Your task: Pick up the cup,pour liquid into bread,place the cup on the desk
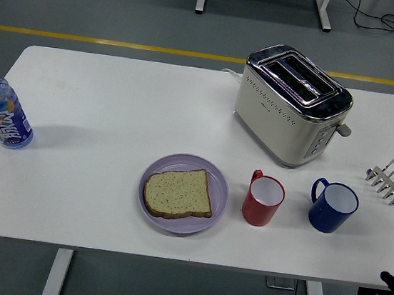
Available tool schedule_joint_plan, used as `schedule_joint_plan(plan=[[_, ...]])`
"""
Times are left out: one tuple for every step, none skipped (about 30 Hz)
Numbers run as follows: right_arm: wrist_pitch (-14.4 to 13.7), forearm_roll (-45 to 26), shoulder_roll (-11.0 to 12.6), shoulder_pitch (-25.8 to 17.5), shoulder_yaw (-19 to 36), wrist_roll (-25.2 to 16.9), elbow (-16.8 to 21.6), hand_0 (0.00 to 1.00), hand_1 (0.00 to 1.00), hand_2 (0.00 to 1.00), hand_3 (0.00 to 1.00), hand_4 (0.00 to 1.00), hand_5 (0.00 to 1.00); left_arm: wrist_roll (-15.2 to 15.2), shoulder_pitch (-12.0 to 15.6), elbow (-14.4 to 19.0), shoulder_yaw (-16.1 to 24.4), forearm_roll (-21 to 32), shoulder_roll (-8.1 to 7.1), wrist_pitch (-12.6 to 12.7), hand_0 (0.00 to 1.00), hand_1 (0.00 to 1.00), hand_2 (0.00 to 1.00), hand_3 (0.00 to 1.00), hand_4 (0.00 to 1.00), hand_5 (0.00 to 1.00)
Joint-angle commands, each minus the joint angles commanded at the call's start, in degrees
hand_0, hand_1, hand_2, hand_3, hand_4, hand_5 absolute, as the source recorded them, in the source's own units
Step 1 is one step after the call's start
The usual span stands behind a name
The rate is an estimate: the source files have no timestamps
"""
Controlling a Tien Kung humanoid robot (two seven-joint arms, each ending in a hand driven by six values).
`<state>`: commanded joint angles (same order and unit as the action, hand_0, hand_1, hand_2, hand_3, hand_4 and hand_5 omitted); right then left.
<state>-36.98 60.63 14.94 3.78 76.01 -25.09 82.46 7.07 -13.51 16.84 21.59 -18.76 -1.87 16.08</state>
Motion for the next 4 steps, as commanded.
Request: schedule_joint_plan(plan=[[0.00, -0.04, -0.10, -0.11, 0.11, 0.04, -0.12, 0.799, 0.727, 0.816, 0.784, 0.802, 0.002, 0.09, 0.08, 0.00, 0.10, -0.17, 0.04, 0.00, 0.681, 0.687, 0.696, 0.545, 0.254, 0.998], [0.00, -0.06, -0.18, -0.19, 0.18, 0.07, -0.21, 0.799, 0.727, 0.816, 0.784, 0.802, 0.002, 0.17, 0.15, 0.00, 0.18, -0.30, 0.06, -0.01, 0.681, 0.687, 0.696, 0.545, 0.254, 0.998], [0.00, -0.03, -0.26, -0.18, 0.18, 0.15, -0.35, 0.799, 0.727, 0.816, 0.784, 0.802, 0.002, 0.21, 0.23, -0.02, 0.19, -0.34, 0.11, 0.00, 0.681, 0.687, 0.696, 0.545, 0.254, 0.998], [0.00, 0.02, -0.34, -0.14, 0.13, 0.26, -0.51, 0.799, 0.727, 0.816, 0.784, 0.802, 0.002, 0.24, 0.33, -0.04, 0.18, -0.35, 0.16, 0.02, 0.681, 0.687, 0.696, 0.545, 0.254, 0.998]])
